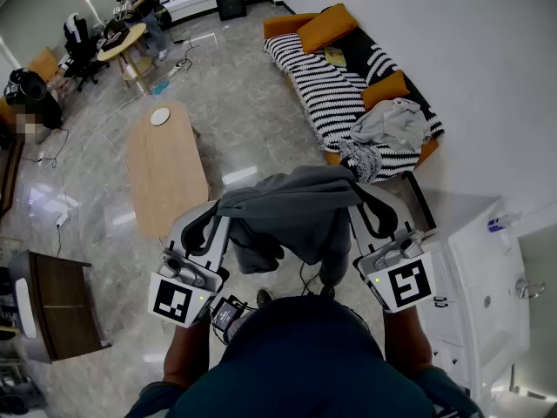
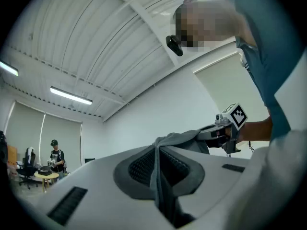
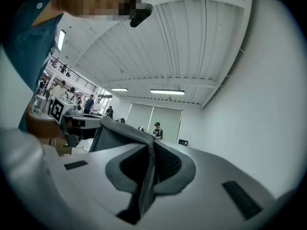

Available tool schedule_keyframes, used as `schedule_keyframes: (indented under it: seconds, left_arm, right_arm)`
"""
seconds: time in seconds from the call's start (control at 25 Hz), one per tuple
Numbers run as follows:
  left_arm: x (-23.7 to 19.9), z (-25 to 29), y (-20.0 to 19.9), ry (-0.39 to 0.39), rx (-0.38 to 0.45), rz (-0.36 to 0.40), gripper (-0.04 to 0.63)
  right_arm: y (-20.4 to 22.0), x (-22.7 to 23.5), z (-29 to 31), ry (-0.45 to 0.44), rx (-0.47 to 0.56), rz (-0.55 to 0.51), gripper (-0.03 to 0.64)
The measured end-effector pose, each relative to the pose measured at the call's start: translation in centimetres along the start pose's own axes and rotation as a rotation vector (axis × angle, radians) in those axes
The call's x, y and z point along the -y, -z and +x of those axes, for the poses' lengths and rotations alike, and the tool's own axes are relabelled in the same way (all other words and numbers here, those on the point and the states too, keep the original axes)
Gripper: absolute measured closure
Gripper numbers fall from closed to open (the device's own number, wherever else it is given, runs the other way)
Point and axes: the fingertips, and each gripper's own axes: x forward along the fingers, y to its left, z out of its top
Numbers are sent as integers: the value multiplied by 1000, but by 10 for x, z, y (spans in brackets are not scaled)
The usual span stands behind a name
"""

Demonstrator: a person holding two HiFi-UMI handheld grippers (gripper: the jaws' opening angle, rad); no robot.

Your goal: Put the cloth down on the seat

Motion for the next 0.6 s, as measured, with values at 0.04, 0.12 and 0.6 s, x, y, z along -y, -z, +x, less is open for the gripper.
schedule_keyframes:
  seconds: [0.04,0.12,0.6]
  left_arm:
    - [0,0,0,0,-1,0,572]
    - [-1,0,0,1,-1,0,572]
    - [3,1,-2,-4,17,-10,571]
  right_arm:
    - [0,-1,0,4,-8,16,586]
    - [1,-1,1,12,-21,34,586]
    - [3,-4,-4,22,-7,47,584]
